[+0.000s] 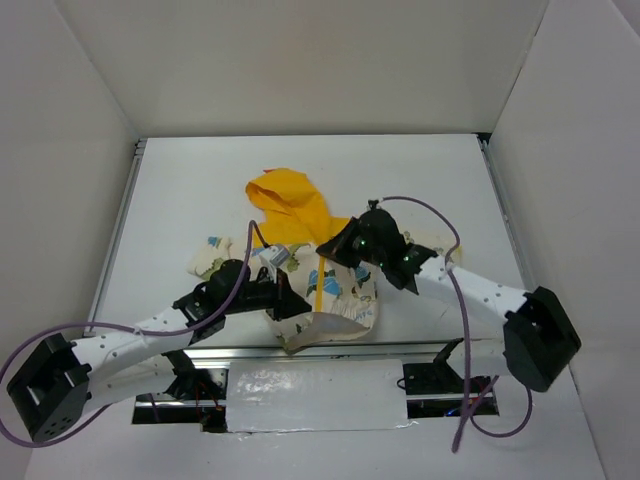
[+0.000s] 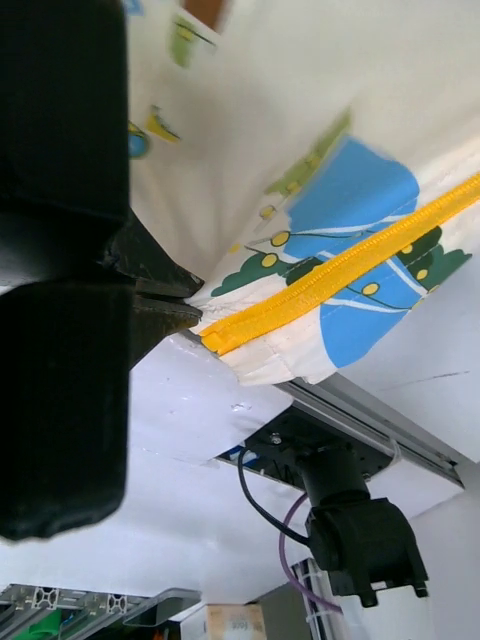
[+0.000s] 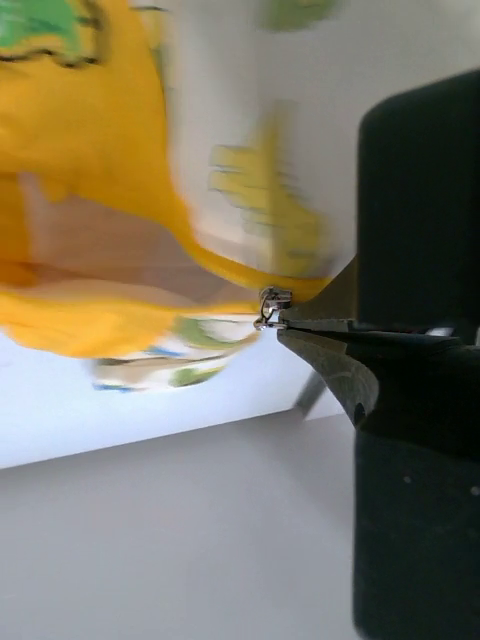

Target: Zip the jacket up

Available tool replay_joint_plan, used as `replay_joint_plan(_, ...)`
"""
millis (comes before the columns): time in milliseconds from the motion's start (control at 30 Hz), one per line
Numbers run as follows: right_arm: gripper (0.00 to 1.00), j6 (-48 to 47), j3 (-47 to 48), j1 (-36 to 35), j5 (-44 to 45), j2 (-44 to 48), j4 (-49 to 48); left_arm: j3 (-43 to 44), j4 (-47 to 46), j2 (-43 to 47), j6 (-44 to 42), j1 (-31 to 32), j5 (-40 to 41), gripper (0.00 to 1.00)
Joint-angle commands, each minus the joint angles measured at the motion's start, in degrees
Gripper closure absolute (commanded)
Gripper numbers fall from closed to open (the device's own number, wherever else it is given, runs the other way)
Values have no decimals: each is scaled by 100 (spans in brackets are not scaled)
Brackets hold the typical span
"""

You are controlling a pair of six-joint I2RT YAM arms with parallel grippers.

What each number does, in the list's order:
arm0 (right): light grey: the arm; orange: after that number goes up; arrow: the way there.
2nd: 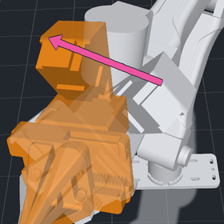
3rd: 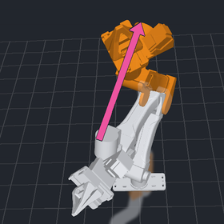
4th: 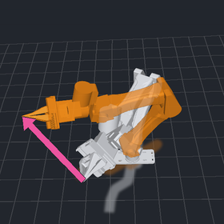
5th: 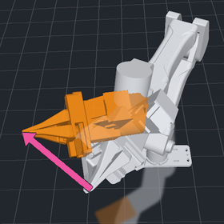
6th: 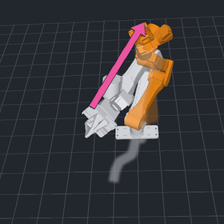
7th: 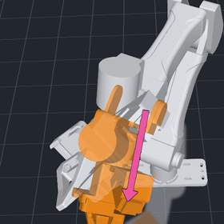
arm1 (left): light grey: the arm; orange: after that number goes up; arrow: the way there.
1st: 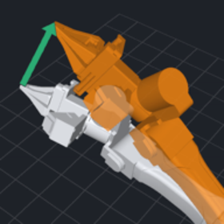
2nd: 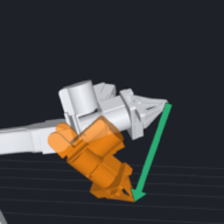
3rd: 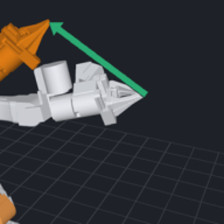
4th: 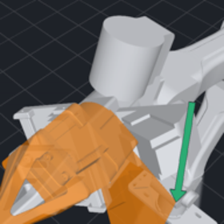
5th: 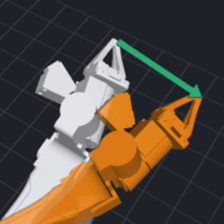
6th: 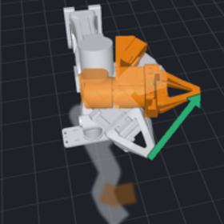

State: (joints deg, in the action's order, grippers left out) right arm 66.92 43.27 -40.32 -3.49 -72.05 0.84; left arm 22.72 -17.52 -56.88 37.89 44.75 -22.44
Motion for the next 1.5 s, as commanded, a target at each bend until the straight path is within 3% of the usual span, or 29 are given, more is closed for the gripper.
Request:
replay_joint_plan(0, 100, -416, 1267, 839, -186, -867, -498, 154, 670, 335, 130, 376, 282, 100)
replay_joint_plan(167, 100, -600, 3244, 1753, -424, -2564, 20, -66, 1214, 739, 368, 605, 828, 100)
replay_joint_plan(233, 100, -705, 3853, 1983, -381, -3006, 414, -110, 1434, 872, 456, 631, 1319, 100)
replay_joint_plan(333, 100, -1021, 5650, 2378, -127, -3918, 1204, 57, 1997, 767, 614, 649, 2216, 100)
replay_joint_plan(500, 100, -1733, 7492, 2546, 59, -4291, 2129, 645, 2042, 222, 509, 623, 3060, 100)
replay_joint_plan(600, 100, -2041, 8689, 2599, -389, -4695, 2561, 1058, 2182, -94, 456, 605, 3509, 100)
replay_joint_plan(667, 100, -2190, 8673, 2581, -573, -4695, 2466, 1330, 2340, -261, 456, 596, 3606, 100)
replay_joint_plan(700, 100, -2235, 8577, 2590, -713, -4634, 2369, 1427, 2454, -314, 491, 596, 3641, 95)
replay_joint_plan(733, 94, -2270, 8410, 2599, -950, -4616, 2298, 1637, 2612, -402, 552, 587, 3859, 84)
replay_joint_plan(767, 80, -2288, 8348, 2608, -1065, -4590, 2245, 1735, 2778, -420, 683, 587, 4000, 68)
replay_joint_plan(800, 38, -2340, 8278, 2625, -1162, -4538, 2158, 1823, 3163, -429, 780, 596, 4184, 25)
replay_joint_plan(833, 23, -2367, 8294, 2625, -1241, -4511, 2166, 1998, 3350, -377, 877, 596, 4447, 1)
replay_joint_plan(867, 7, -2454, 8321, 2625, -1277, -4458, 2235, 2078, 3499, -315, 939, 596, 4571, 1)
replay_joint_plan(1133, 2, -3227, 8454, 2582, -347, -3388, 3701, 2938, 5352, 467, 1633, 203, 5978, 1)
replay_joint_plan(1200, 0, -3517, 7560, 2459, 39, -2432, 3774, 3071, 5522, 573, 1555, -140, 5979, 1)
replay_joint_plan(1367, 0, -4108, 4987, 1843, 874, 149, 3765, 3685, 5838, 810, 704, -1907, 5417, 0)
replay_joint_plan(1467, 0, -4099, 4201, 1799, 1051, 1428, 4151, 4414, 6286, 845, 300, -2654, 5705, 1)
